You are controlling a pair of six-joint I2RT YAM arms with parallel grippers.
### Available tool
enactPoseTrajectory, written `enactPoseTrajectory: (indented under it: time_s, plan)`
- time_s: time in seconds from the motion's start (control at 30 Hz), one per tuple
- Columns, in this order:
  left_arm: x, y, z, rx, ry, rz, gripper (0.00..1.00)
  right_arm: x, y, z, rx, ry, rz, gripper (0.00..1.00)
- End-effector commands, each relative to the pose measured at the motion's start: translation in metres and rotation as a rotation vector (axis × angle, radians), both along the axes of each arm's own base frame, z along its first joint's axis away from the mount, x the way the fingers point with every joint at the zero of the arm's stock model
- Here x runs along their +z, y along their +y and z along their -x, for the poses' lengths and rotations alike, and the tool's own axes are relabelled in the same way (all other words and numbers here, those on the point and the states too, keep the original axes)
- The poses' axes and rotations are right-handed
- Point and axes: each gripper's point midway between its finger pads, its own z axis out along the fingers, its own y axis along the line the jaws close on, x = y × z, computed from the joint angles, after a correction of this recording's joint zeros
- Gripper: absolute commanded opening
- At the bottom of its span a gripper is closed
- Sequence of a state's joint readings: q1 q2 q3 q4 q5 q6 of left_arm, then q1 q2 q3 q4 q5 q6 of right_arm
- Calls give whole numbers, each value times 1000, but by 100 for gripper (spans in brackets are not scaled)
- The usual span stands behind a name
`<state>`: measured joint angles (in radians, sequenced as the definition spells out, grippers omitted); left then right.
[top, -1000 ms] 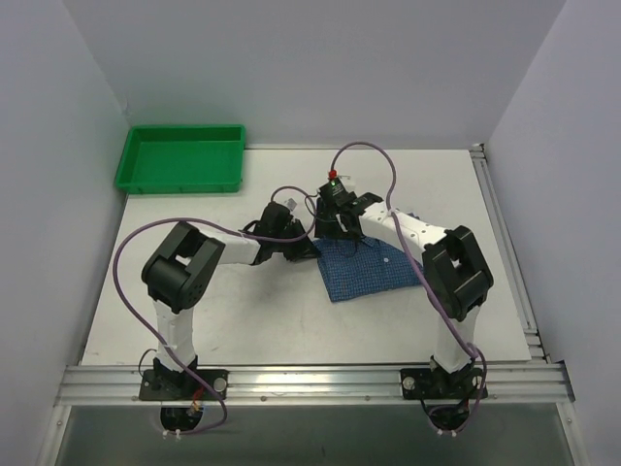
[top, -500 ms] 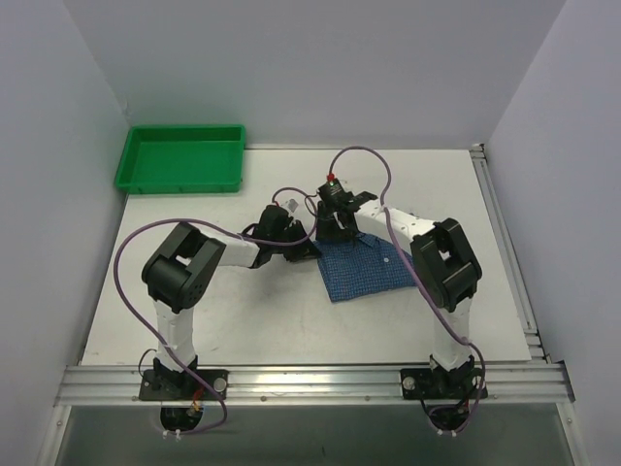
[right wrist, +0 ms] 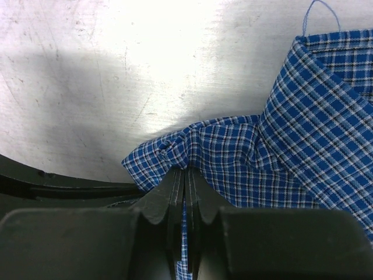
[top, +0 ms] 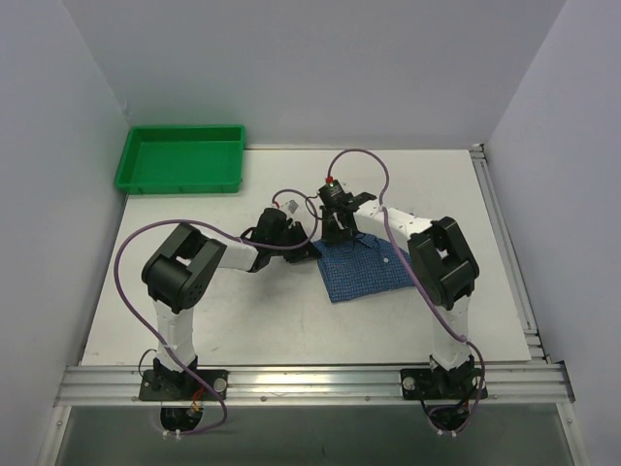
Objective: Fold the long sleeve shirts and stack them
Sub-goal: Neatly place the folded shirt to the corner
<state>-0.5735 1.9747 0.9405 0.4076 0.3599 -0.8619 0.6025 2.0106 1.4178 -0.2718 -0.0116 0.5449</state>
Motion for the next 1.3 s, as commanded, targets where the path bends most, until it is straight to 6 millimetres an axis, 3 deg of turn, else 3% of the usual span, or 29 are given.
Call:
enactPoseTrajectory:
  time_s: [0.0,0.3,0.6,0.7,0.77,0.83,0.87,0.93,0.97,1.03,1.07,1.1,1.13,1.17,1.27]
  plan:
    - [-26,11,13,-21,45,-64,17,26,7,3,53,-30,-27,0]
    - [-21,10,13,-24,40,-56,16,50,14,8,102,-89,-48,0]
    - [-19,13,13,-13,39,-62,16,36,25,16,138,-49,-55,0]
    - [-17,14,12,-7,38,-57,18,39,26,16,142,-51,-64,8]
    - [-10,16,12,1,32,-48,22,53,25,15,147,-77,-78,15]
    - [-6,19,13,6,27,-49,27,66,18,15,142,-92,-87,32]
    - [4,20,12,12,11,-43,37,82,13,16,143,-120,-96,36]
    - [8,31,15,31,17,-73,46,95,-2,20,124,-135,-83,46]
    - [19,36,17,36,-3,-83,59,113,-12,23,113,-171,-88,50]
    - [19,53,26,64,15,-165,71,111,-38,33,70,-161,-72,54]
    - [36,59,28,62,-30,-176,74,127,-48,38,44,-194,-95,54]
    - [43,65,28,78,-48,-201,77,114,-64,48,9,-162,-82,53]
    - [46,70,34,76,-47,-230,78,112,-76,52,-25,-159,-86,52]
    - [63,72,38,79,-73,-230,78,122,-98,51,-86,-186,-103,52]
    - [91,58,37,72,-140,-219,78,101,-142,64,-223,-142,-116,50]
